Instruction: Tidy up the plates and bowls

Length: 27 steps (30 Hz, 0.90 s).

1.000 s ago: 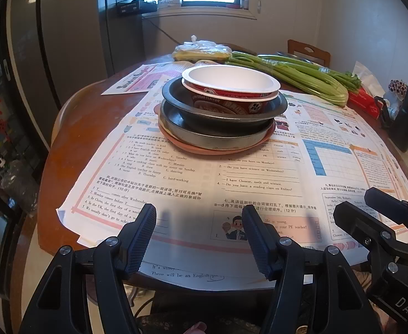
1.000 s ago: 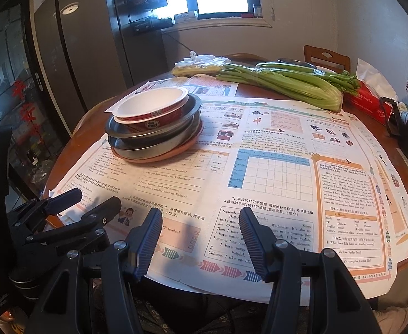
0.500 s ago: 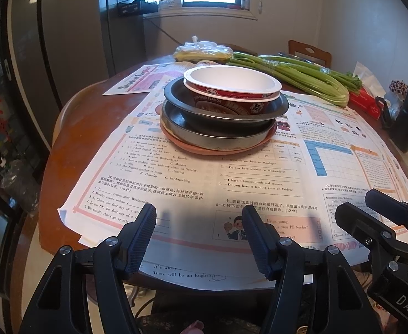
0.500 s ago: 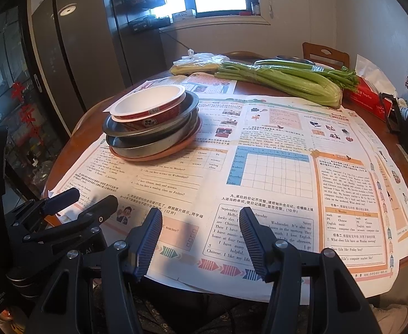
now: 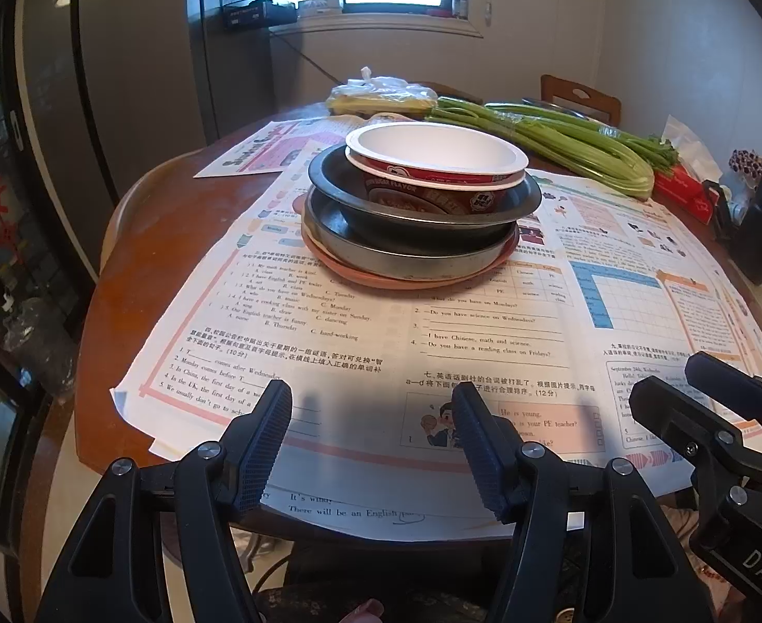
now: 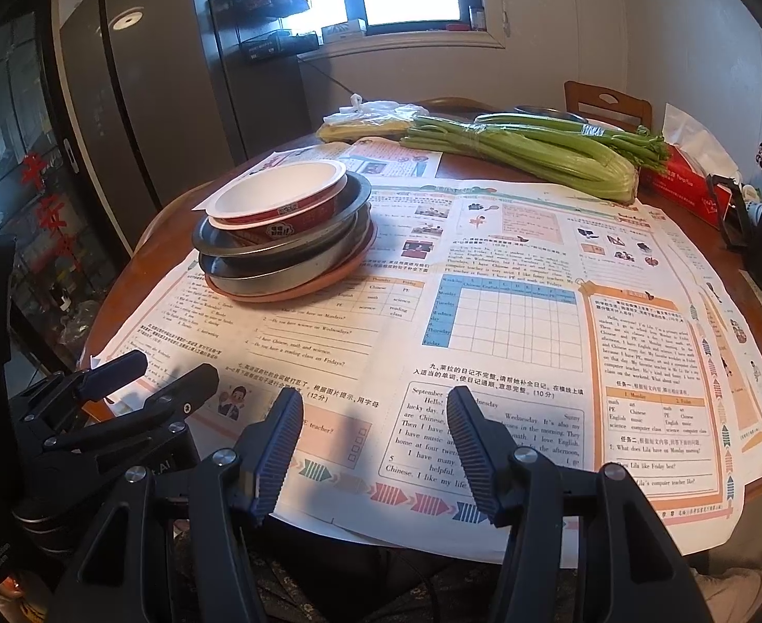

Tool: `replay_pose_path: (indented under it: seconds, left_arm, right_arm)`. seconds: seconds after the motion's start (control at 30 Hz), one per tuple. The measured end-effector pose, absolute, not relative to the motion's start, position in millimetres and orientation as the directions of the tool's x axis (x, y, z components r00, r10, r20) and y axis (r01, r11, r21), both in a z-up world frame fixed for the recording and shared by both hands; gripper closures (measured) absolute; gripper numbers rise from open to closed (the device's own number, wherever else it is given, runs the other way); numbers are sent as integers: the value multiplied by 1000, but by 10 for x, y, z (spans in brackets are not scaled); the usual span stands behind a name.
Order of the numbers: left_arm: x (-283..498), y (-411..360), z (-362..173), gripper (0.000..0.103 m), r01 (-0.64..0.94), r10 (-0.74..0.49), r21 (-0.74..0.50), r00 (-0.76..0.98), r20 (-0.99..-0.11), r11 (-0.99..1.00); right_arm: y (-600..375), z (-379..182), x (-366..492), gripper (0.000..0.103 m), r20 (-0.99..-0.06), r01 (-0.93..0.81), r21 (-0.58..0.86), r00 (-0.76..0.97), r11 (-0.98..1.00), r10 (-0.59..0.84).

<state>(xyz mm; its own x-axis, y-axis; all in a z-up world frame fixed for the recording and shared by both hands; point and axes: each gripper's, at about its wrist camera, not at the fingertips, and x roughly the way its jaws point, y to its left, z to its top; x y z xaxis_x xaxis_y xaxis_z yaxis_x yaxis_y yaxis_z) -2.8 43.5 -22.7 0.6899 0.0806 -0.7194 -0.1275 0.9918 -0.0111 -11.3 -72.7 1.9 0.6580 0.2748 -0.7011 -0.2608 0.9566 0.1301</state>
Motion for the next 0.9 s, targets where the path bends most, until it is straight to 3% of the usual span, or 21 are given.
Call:
replay_pose_path:
  seconds: [0.9]
  left_arm:
    - [132,634,-181,37,-159,88,-30,680,-727,987]
  right_arm:
    - [-755,-10,-73,46,-707,-258,128,653,958,271]
